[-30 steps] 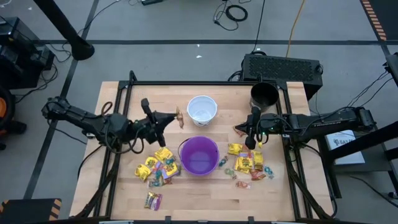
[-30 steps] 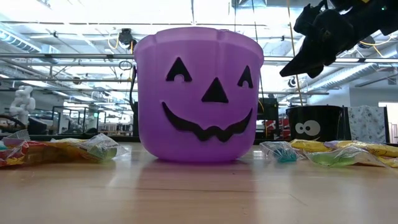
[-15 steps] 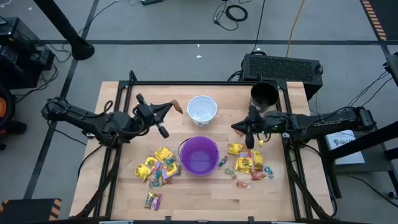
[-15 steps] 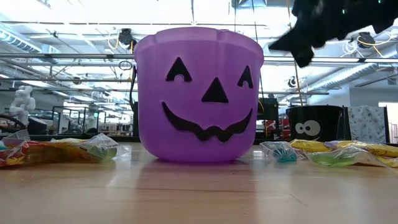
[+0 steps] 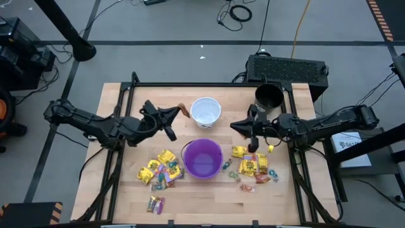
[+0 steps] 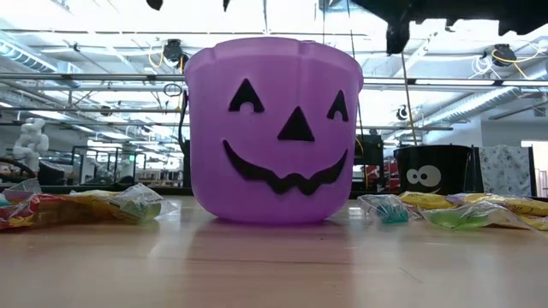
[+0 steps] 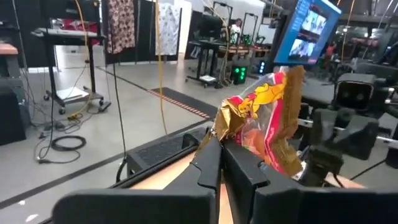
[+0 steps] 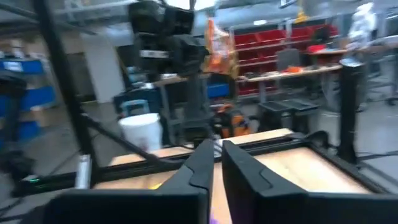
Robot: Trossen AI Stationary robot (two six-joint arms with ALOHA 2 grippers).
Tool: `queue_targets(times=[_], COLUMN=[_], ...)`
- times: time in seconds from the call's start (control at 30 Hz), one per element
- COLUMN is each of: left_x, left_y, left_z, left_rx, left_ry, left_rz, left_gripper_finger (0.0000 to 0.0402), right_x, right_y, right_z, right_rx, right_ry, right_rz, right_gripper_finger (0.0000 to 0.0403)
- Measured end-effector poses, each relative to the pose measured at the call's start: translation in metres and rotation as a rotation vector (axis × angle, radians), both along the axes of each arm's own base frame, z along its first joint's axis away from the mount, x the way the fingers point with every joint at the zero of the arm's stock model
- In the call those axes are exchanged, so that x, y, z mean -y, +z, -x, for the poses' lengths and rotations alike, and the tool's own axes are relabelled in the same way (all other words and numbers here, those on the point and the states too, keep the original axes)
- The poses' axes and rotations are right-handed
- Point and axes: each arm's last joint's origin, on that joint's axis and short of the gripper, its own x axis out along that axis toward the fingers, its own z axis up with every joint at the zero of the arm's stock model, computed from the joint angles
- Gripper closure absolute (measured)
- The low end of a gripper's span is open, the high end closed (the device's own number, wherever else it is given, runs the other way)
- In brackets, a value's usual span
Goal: Sort candy by brand, put in halloween buckets
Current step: Put the gold candy into the black bucket
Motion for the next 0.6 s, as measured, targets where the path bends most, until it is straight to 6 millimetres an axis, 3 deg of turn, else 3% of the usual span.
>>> queue_targets(times=[0.33, 0.6], left_x=[-0.009, -0.014], left_y=[-0.025, -0.035], left_z=[-0.032, -0.044], left_rx=[-0.071, -0.092], left_ry=[-0.012, 0.001], left_rz=[-0.028, -0.036], left_gripper_finger=[0.0382, 0.0382], right_x=[0.006, 0.004], right_y=[-0.006, -0.007], right_z=[-0.038, -0.078], right_rx=[-0.053, -0.117], right_ry=[-0.069, -0.083], right_rz=[0.045, 0.14], right_gripper_finger=[0.0278, 0.0246])
